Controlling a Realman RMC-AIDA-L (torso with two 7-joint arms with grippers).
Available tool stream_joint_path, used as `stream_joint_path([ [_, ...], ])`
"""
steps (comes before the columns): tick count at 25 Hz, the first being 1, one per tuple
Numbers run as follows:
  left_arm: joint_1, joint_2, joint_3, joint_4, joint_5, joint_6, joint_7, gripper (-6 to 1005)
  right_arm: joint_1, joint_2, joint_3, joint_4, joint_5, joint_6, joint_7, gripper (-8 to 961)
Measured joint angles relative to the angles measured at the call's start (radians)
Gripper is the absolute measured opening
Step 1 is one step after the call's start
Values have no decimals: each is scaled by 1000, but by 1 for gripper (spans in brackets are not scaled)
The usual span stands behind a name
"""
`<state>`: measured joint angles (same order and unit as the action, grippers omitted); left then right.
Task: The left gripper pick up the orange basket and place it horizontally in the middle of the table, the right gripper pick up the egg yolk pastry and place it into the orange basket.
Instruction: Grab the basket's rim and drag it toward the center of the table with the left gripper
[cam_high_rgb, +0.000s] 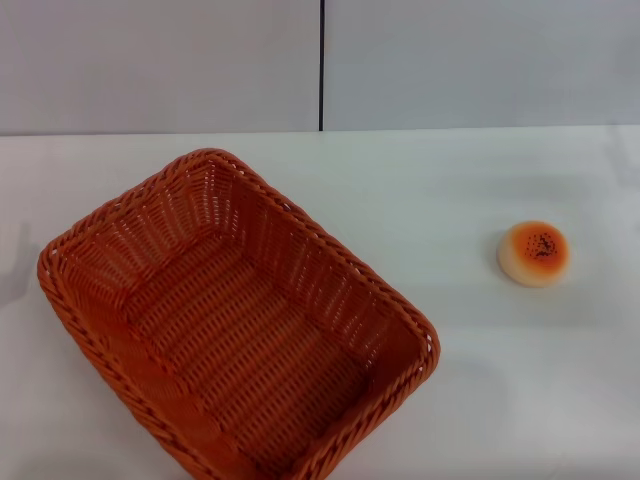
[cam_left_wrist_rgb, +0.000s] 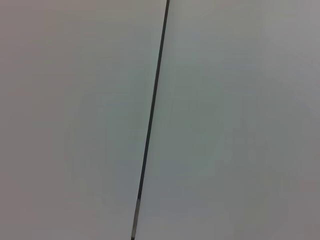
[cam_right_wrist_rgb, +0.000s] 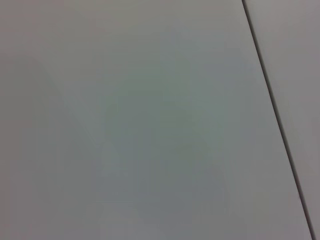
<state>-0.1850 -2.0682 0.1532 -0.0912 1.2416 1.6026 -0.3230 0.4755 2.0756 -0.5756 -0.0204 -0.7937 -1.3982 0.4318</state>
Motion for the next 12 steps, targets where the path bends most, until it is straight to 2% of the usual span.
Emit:
stream_joint_path([
  [12, -28, -2, 3, -16, 0, -41, 6, 799, -23, -4, -9, -37, -7, -3, -1, 733],
])
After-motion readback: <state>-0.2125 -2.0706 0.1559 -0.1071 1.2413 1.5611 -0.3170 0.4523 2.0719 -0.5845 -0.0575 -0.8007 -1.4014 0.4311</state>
